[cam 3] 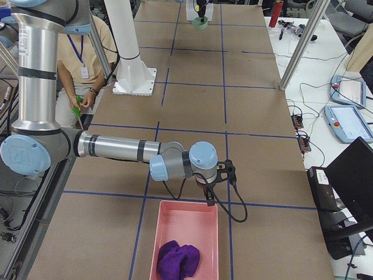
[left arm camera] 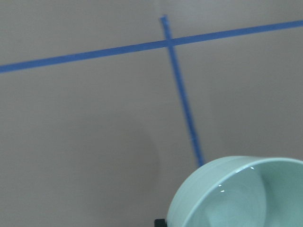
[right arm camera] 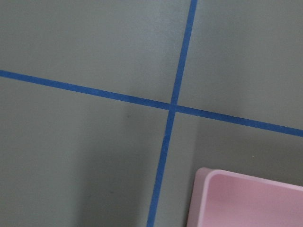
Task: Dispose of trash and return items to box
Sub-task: 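Lift the green bowl with the left gripper and place it in the clear box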
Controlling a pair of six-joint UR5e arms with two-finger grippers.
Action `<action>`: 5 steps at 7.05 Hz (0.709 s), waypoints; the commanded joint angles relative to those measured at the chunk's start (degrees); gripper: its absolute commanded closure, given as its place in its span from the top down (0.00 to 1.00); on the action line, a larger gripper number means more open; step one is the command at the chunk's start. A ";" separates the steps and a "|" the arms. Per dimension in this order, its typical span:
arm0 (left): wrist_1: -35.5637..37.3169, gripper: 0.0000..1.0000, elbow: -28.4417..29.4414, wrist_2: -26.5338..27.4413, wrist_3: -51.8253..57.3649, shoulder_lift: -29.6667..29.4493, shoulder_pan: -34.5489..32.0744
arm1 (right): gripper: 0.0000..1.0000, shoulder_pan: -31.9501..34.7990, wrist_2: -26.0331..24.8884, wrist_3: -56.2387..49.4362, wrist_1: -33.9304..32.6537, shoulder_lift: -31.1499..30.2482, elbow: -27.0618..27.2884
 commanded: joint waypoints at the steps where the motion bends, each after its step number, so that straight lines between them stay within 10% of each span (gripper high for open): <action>1: 0.07 0.00 19.13 -3.85 31.93 -0.30 -21.32 | 1.00 -2.67 0.00 5.17 3.50 0.00 0.11; 5: 0.25 0.00 33.29 0.54 39.54 -1.72 -34.95 | 1.00 -2.86 0.00 5.09 3.59 0.00 0.02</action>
